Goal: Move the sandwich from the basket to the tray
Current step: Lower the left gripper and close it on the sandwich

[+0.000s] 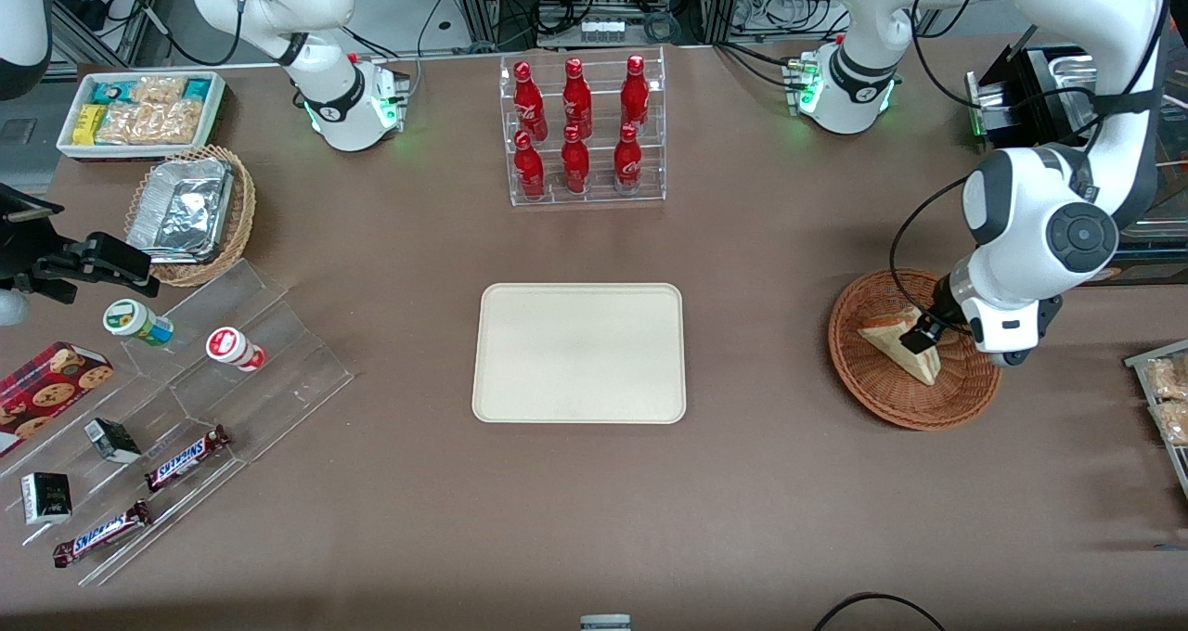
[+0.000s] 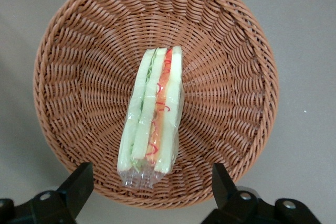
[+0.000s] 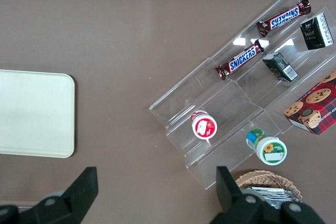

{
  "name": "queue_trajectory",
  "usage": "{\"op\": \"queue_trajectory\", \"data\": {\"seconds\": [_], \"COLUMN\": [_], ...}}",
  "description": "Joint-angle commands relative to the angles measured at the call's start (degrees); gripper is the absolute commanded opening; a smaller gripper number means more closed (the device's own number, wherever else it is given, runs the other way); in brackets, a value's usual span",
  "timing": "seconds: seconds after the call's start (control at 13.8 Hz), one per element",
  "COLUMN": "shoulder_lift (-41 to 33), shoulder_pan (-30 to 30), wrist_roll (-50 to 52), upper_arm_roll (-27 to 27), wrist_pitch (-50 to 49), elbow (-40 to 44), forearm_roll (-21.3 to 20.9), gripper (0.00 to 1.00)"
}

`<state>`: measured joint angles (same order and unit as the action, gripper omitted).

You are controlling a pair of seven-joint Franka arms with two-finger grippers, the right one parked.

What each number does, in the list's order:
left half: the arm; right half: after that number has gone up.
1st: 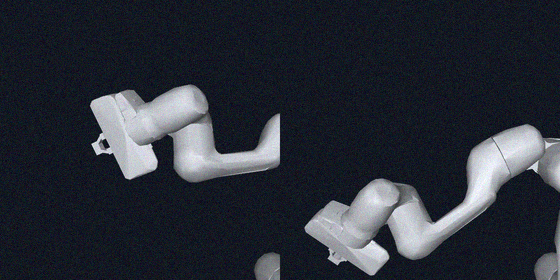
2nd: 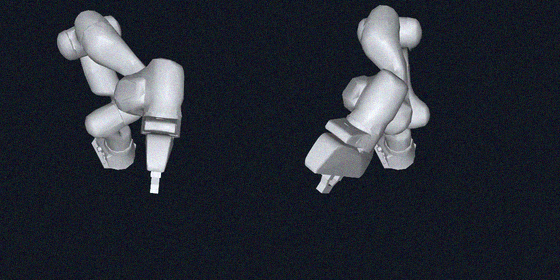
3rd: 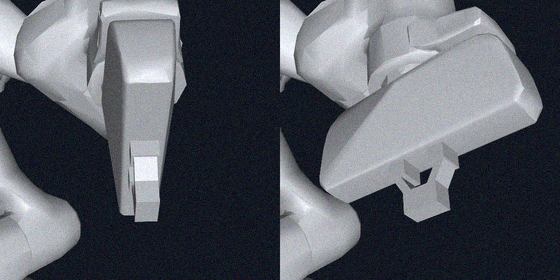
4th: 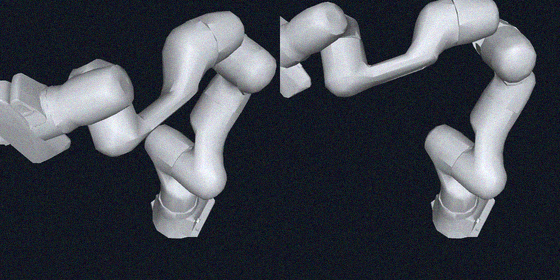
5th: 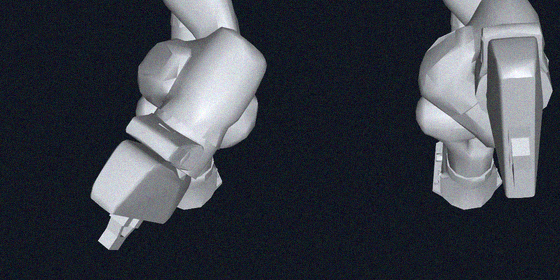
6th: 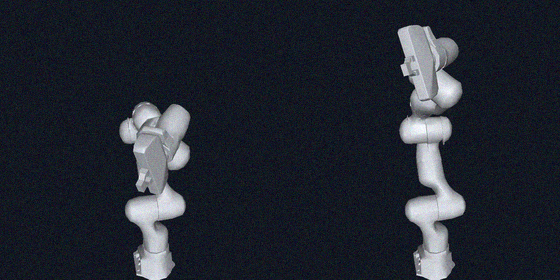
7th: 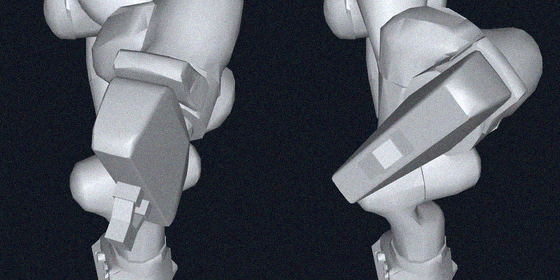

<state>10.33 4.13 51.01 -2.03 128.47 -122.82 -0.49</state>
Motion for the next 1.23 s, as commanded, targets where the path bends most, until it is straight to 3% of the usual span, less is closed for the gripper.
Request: {"op": "queue_trajectory", "data": {"seconds": [0.0,0.65,0.72,0.87,0.94,1.01,1.16], "shoulder_lift": [1.09,4.69,4.96,5.14,5.14,5.14,4.96], "shoulder_pan": [0.26,-0.35,-0.35,-0.44,-0.44,-0.44,-0.35], "wrist_roll": [1.11,1.19,1.37,1.37,1.37,1.28,0.76], "upper_arm_roll": [-0.08,-0.16,-0.16,-0.16,-0.16,-0.08,-0.16], "wrist_pitch": [2.40,8.29,8.29,8.20,8.20,8.03,7.50], "elbow": [-1.10,-3.48,-3.48,-3.39,-3.30,-3.30,-3.13], "forearm_roll": [-0.21,-0.21,-0.13,-0.13,-0.13,-0.13,-0.13], "gripper": [1.00,1.00,0.90,0.39,0.21,0.16,0.16]}}
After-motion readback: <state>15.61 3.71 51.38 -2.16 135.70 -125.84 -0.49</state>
